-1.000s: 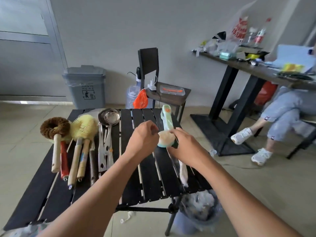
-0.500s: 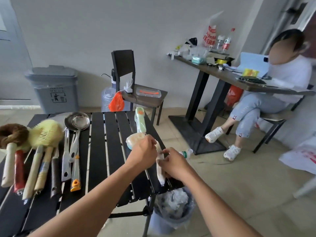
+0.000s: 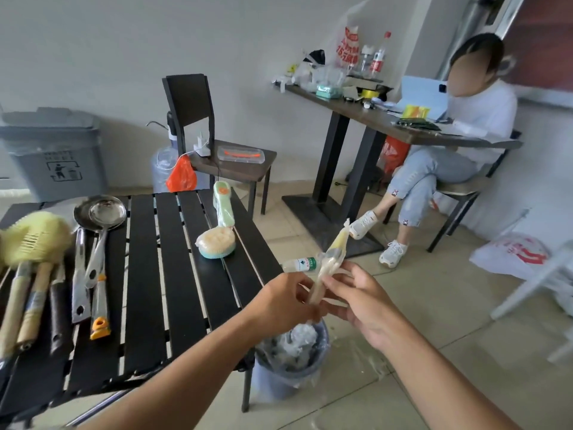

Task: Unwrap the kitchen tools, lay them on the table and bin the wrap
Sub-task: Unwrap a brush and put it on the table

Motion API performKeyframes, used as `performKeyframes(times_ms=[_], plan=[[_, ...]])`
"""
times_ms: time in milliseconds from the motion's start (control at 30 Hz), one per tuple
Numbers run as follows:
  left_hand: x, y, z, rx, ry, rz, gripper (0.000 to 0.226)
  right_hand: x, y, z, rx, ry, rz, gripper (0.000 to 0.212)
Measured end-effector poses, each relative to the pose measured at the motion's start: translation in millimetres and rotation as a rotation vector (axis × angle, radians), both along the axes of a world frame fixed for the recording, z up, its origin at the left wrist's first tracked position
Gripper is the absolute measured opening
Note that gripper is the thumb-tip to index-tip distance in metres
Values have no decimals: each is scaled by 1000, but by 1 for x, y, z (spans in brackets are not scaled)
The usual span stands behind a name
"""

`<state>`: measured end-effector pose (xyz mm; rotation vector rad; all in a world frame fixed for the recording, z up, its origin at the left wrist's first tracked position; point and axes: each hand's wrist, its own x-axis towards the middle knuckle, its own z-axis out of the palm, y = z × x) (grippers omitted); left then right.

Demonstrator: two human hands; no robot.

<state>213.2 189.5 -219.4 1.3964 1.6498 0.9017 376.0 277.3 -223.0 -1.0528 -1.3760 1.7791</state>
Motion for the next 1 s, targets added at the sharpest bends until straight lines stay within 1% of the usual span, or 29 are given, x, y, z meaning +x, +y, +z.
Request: performKeyframes(times_ms=[67, 133, 200, 267, 300, 333, 400, 467, 500, 600, 700, 767, 800, 867, 900, 933, 967, 1000], plan=[[9, -3, -3, 14, 10, 60, 23, 5, -4, -2, 19, 21, 16, 35], [8, -7, -7, -9, -52, 27, 16, 12, -6, -1, 47, 12, 21, 38], [4, -10, -10, -53, -165, -95, 15, 22, -2, 4, 45, 24, 28, 44], [6, -15, -16, -92, -336, -225, 20, 30, 6, 9, 38, 27, 30, 50], [10, -19, -21, -109, -433, -248, 22, 33, 9, 11, 42, 26, 23, 52], [19, -21, -27, -122, -520, -227, 23, 37, 13, 13, 55, 22, 13, 52], [37, -25, -42, -107, -627, -82, 27, 45, 19, 14, 123, -17, 1, 46], [49, -29, -53, -66, -628, 94, 31, 51, 23, 16, 178, -63, 18, 41], [52, -30, -55, -51, -611, 142, 32, 54, 25, 16, 182, -70, 20, 41], [49, -30, -48, -10, -572, 186, 32, 56, 31, 16, 137, -29, -7, 48], [43, -29, -39, 15, -502, 236, 36, 58, 32, 17, 111, 37, -40, 35], [42, -29, -36, -1, -461, 243, 41, 59, 32, 20, 112, 87, -62, 26], [41, -29, -35, -11, -454, 236, 44, 61, 31, 22, 105, 114, -66, 30], [41, -30, -34, -29, -473, 212, 50, 62, 31, 24, 69, 139, -45, 48], [41, -31, -34, -38, -496, 196, 49, 62, 31, 25, 52, 138, -8, 52], [41, -31, -34, -46, -514, 176, 46, 62, 29, 25, 40, 139, 45, 52], [41, -32, -32, -53, -522, 156, 43, 62, 28, 25, 24, 143, 94, 46], [41, -34, -32, -57, -517, 140, 44, 62, 26, 24, 7, 151, 122, 35]])
